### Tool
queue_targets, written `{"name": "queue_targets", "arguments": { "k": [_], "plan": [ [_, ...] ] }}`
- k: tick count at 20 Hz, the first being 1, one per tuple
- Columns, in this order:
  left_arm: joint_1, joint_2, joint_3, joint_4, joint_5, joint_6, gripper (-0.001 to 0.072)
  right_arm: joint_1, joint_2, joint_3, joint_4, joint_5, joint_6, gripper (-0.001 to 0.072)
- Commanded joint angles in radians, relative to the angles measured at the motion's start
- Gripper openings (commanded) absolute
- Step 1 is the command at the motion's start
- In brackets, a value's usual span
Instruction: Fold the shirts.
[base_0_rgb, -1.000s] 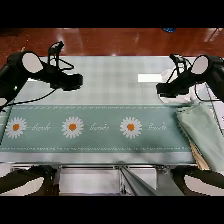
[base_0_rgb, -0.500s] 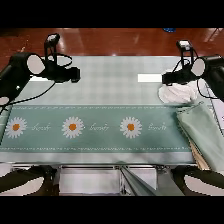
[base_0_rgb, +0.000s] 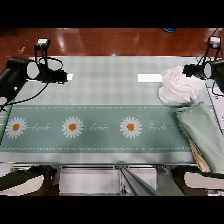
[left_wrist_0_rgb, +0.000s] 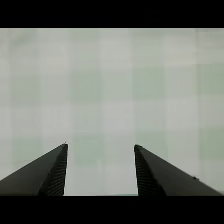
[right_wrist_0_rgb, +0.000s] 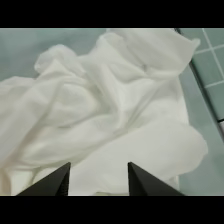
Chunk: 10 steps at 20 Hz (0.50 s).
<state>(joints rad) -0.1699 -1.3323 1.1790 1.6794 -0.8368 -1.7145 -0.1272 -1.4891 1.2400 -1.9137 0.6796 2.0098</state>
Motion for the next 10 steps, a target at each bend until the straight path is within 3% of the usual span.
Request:
{"name": "queue_targets", "arguments": {
  "k": [1, 4, 7, 9, 10],
  "plan": [
    [0.005, 0.0, -0.047, -0.044, 0.106, 0.0, 0.051, -0.079, -0.108, 0.001, 0.187, -0.032, -0.061, 0.0412],
    [0.005, 0.0, -0.072, -0.058, 0.124, 0.0, 0.051, -0.082, -0.179, 0.001, 0.292, -0.023, -0.111, 0.0407],
    [0.014, 0.0, -0.072, -0.143, 0.053, 0.0, 0.0509, -0.082, -0.219, 0.001, 0.364, 0.052, -0.113, 0.0382],
    [0.029, 0.006, -0.072, -0.214, -0.024, 0.001, 0.0508, -0.082, -0.211, 0.013, 0.438, 0.125, -0.192, 0.0049],
    [0.034, 0.016, -0.072, -0.215, -0.073, 0.001, 0.0509, -0.081, -0.196, 0.027, 0.502, 0.151, -0.284, 0.002]
  ]
}}
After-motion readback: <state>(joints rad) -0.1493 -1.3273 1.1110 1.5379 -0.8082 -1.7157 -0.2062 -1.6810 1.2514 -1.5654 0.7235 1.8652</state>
